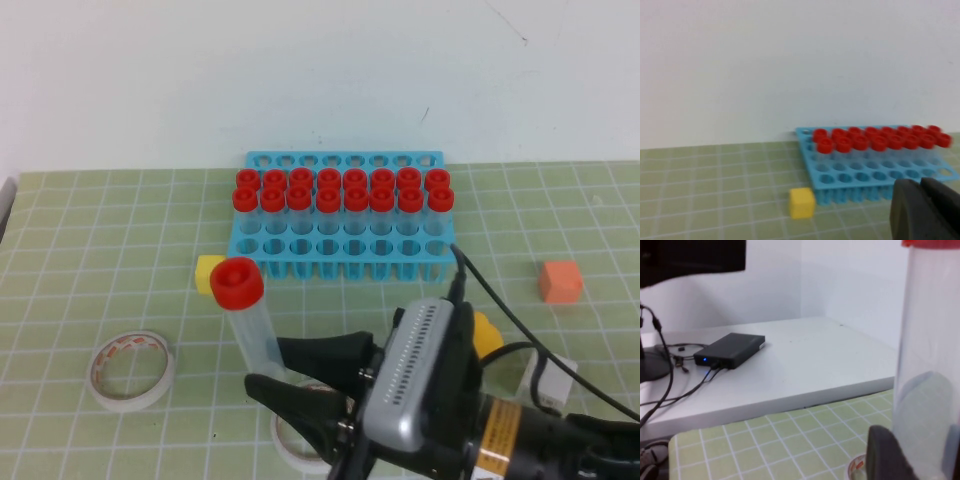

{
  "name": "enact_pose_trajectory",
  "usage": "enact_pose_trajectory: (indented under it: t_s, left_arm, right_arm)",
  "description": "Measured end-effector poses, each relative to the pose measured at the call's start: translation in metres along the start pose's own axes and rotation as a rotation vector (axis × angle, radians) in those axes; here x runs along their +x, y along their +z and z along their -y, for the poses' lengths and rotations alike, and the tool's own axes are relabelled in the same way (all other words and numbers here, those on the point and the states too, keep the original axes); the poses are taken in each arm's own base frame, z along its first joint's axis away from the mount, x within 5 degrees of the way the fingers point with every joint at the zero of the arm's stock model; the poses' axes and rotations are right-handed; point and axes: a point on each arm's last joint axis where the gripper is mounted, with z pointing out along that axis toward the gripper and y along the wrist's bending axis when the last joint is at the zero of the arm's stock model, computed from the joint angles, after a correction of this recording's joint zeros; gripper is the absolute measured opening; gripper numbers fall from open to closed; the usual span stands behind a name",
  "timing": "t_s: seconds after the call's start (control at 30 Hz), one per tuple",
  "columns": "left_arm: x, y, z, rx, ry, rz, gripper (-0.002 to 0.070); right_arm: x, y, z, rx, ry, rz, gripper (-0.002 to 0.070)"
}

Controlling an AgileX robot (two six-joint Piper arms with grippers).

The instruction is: Place the test tubes

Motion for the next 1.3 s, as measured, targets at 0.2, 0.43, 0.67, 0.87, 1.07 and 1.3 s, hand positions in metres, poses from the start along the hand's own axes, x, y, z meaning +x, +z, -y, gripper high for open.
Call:
enact_pose_trajectory:
  t_s: [0.2,0.43,0.67,0.87,1.07,1.3]
  left_arm:
    - [0.003,0.008,0.01,0.127,-0.029,-0.053,-0.0001]
    - [0.006,0.018,0.021,0.244,-0.007,-0.085,0.0025]
    - [-0.001,0.026,0.035,0.346,-0.012,-0.078,0.0359]
    - [-0.005,0.043,0.048,0.375,-0.052,-0.099,0.0475]
    - [0.003,0.061,0.061,0.395,-0.041,-0.156,0.0483]
    - [0.002,0.064,0.066,0.406,-0.045,-0.115,0.0296]
  right_arm:
    - [0.002,0.013,0.002,0.008,0.013,0.009,0.0233]
    - [0.011,0.023,0.004,0.009,0.019,-0.012,0.0233]
    - [0.019,0.025,0.005,0.009,0.044,-0.035,0.0233]
    - [0.024,0.026,0.0,-0.049,0.033,-0.055,0.0233]
    - [0.025,0.027,-0.002,-0.064,0.048,-0.057,0.0233]
    - [0.023,0.027,-0.002,-0.066,0.061,-0.034,0.0233]
